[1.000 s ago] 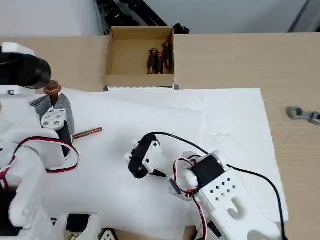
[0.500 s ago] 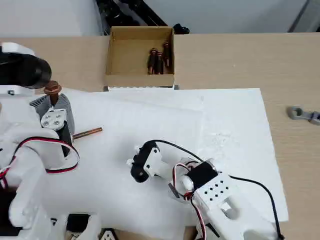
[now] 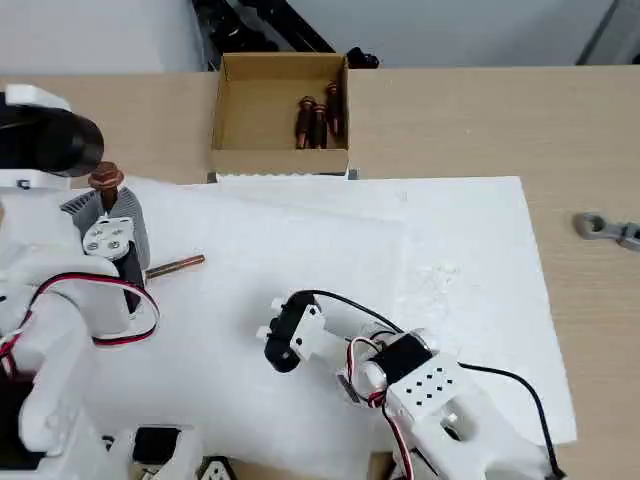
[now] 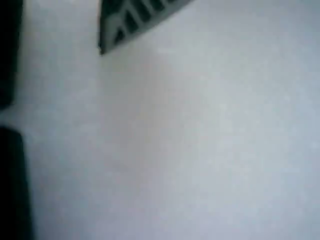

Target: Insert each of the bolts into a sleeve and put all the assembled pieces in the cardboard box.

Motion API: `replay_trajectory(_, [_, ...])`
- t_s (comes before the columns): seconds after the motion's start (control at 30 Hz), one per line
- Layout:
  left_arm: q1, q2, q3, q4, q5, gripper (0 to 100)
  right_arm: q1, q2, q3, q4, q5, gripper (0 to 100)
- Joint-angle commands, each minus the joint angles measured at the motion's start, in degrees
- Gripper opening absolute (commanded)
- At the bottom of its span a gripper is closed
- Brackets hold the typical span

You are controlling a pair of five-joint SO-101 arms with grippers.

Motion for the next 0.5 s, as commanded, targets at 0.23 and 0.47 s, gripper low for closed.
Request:
replay_trajectory(0.23, [0.18, -0.44, 0.04, 0.35, 0.35, 0, 6.02, 0.31, 2.37, -4.7, 0.26, 23.2])
replay_trajectory(0.47, [0.18, -0.44, 0.04, 0.35, 0.35, 0, 5.93, 0.31, 2.37, -4.35, 0.0, 0.4])
